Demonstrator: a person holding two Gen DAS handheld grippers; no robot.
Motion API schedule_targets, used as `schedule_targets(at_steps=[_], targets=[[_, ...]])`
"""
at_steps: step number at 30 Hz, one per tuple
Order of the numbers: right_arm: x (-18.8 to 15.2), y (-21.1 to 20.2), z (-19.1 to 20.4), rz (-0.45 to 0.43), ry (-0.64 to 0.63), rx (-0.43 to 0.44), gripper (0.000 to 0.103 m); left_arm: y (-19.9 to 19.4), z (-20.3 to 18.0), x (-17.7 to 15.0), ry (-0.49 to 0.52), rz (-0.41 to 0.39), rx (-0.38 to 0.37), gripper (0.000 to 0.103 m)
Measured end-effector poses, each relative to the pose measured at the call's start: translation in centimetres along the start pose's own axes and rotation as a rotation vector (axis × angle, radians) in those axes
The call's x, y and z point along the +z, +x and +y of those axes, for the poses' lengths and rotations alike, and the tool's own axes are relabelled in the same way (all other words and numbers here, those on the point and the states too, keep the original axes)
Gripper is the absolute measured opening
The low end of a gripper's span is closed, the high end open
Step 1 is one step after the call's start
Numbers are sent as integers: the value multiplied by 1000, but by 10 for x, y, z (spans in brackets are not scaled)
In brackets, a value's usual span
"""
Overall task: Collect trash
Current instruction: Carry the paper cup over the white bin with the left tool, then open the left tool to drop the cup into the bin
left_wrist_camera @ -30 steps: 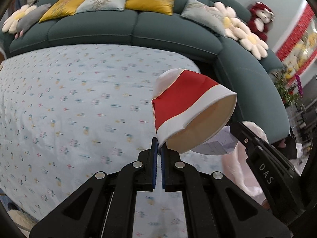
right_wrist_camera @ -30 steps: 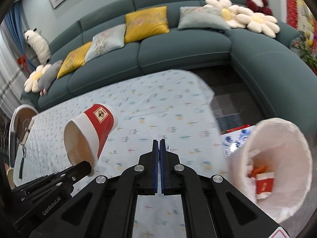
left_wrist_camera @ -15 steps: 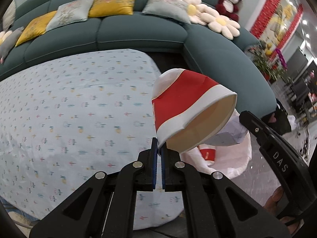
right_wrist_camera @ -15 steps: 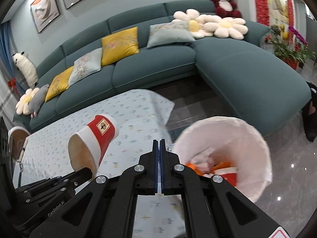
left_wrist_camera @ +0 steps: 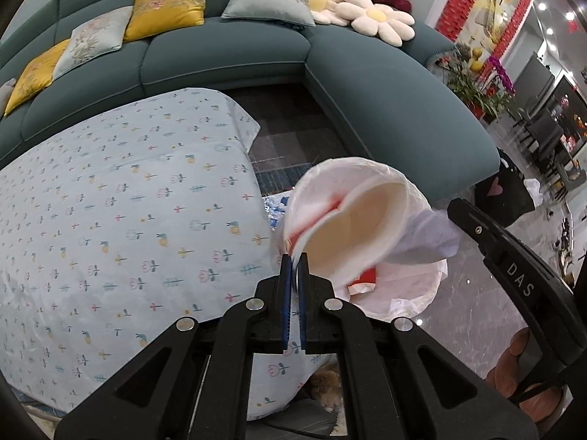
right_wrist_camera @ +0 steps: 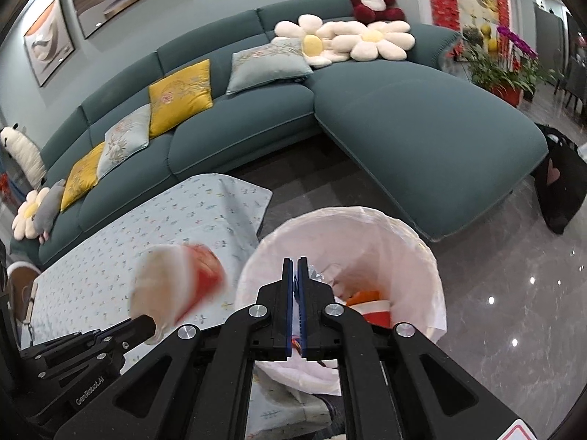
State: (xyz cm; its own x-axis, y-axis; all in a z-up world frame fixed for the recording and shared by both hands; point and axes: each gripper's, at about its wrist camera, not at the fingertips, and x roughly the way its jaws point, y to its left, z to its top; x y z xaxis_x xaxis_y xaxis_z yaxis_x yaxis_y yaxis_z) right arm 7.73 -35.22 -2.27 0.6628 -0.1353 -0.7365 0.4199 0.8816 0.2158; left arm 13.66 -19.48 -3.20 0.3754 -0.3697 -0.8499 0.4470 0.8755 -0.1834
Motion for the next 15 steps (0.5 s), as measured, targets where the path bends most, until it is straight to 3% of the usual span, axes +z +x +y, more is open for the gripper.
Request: schedule_targets(at_steps=[12, 15], targets=[[-1, 3, -16, 0, 14, -28, 18, 17, -23, 5, 38, 23, -10, 3], [-1, 0, -18, -8, 7, -40, 27, 20, -28, 8, 45, 25, -14, 4]])
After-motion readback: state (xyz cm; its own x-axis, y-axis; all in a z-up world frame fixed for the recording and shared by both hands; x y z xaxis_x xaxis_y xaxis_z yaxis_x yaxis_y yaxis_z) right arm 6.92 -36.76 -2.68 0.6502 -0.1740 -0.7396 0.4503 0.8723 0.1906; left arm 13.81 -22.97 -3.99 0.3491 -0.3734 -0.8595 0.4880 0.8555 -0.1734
